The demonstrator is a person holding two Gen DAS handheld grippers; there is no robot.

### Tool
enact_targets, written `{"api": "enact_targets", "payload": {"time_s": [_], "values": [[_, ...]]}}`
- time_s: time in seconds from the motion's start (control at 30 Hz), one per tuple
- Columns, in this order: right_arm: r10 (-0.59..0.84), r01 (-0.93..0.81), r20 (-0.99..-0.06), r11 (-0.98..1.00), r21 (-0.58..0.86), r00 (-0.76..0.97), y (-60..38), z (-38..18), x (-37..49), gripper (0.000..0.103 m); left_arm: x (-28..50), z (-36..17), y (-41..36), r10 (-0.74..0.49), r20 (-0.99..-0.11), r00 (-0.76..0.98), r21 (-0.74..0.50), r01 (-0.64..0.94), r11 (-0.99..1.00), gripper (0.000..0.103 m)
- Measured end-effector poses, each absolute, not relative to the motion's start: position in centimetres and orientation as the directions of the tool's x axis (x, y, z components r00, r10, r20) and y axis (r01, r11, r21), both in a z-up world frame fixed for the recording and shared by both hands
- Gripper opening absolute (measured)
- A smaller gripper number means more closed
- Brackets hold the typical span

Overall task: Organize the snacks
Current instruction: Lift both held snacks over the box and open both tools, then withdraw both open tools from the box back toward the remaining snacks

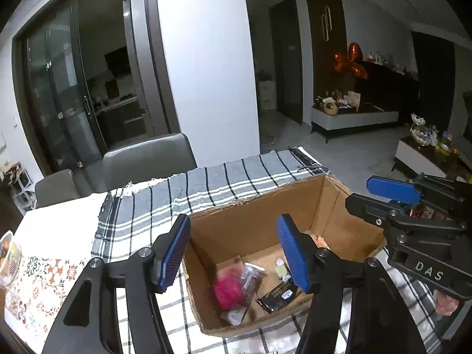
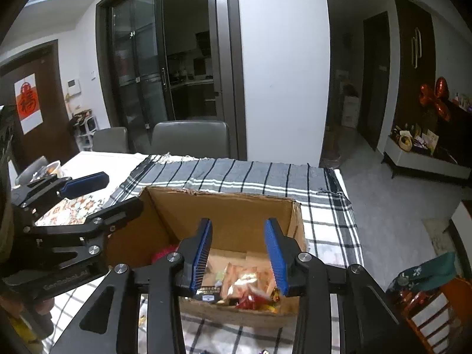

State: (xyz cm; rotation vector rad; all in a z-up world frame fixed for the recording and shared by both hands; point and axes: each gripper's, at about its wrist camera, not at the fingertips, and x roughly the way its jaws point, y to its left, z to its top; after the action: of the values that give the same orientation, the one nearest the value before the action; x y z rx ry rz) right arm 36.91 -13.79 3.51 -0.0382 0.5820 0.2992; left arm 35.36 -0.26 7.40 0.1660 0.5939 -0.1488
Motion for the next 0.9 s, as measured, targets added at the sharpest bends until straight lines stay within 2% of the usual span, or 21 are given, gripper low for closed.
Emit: {"api": "enact_targets", "payload": {"time_s": [0.37, 0.9], "values": [[0.311, -0.323, -0.535, 0.943, 0.074, 0.786, -15.0, 3.9, 32.3, 0.038, 29.6, 8.4, -1.0, -0.090, -0.546, 0.833, 0.072, 0.154, 0.985, 0.060], [0.280, -0.294, -0.591, 0.953, 0.075, 0.757, -19.2, 0.4, 27.8, 0.038, 25.3, 4.4, -5.0, -0.095, -0.627, 0.773, 0.066, 0.175, 0.982, 0.060]]}}
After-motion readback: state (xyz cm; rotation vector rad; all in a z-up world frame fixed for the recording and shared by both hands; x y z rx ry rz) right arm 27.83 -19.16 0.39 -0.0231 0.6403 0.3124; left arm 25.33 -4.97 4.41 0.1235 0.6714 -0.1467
